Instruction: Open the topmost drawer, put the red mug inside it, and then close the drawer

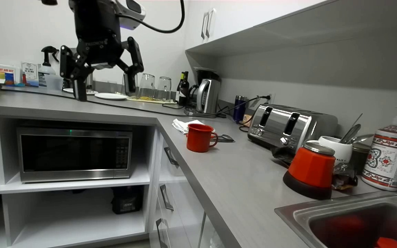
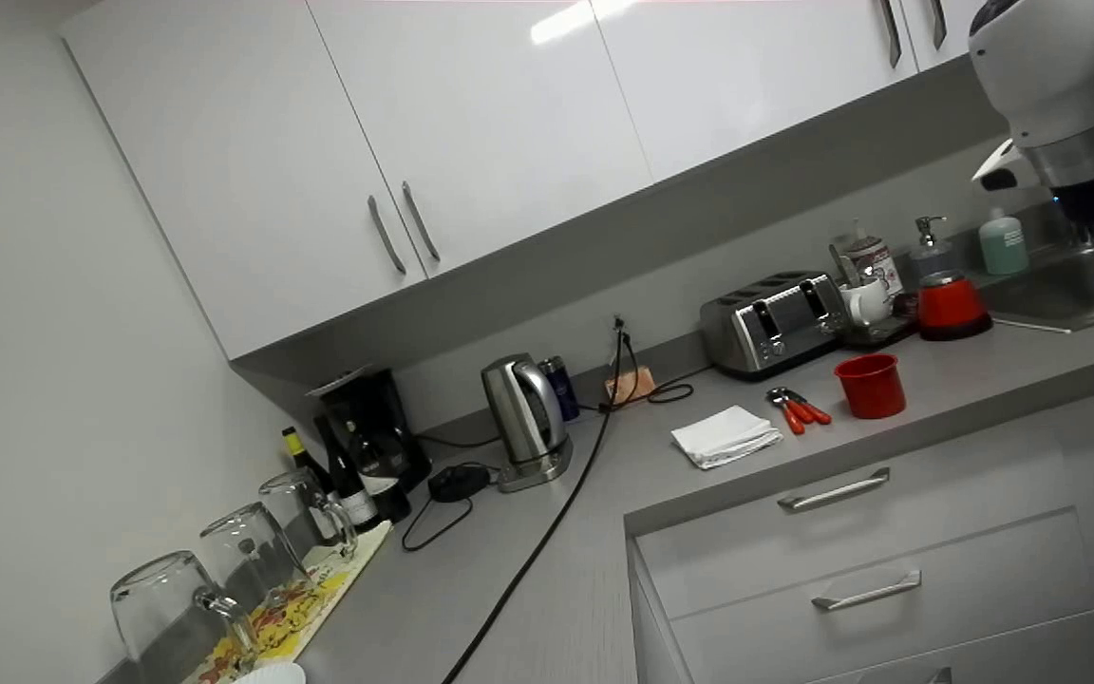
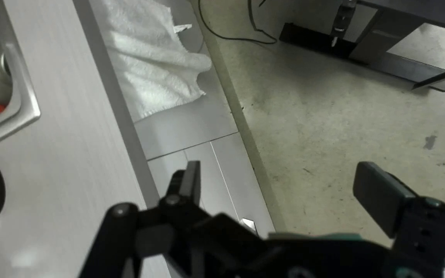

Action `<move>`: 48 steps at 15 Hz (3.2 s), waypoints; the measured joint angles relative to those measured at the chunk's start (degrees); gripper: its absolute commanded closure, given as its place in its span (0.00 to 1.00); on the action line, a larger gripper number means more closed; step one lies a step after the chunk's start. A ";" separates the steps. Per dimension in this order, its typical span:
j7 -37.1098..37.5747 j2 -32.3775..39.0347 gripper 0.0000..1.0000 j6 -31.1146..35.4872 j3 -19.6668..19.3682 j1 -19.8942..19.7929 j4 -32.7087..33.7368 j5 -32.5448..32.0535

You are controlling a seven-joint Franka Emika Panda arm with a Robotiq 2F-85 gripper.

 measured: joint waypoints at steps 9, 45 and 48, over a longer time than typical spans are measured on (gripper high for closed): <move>26.82 10.63 0.00 20.09 11.27 0.31 -3.22 -33.47; 63.38 53.18 0.00 -2.33 10.23 11.30 17.89 -78.52; 63.56 55.36 0.00 0.57 10.34 10.68 23.07 -78.85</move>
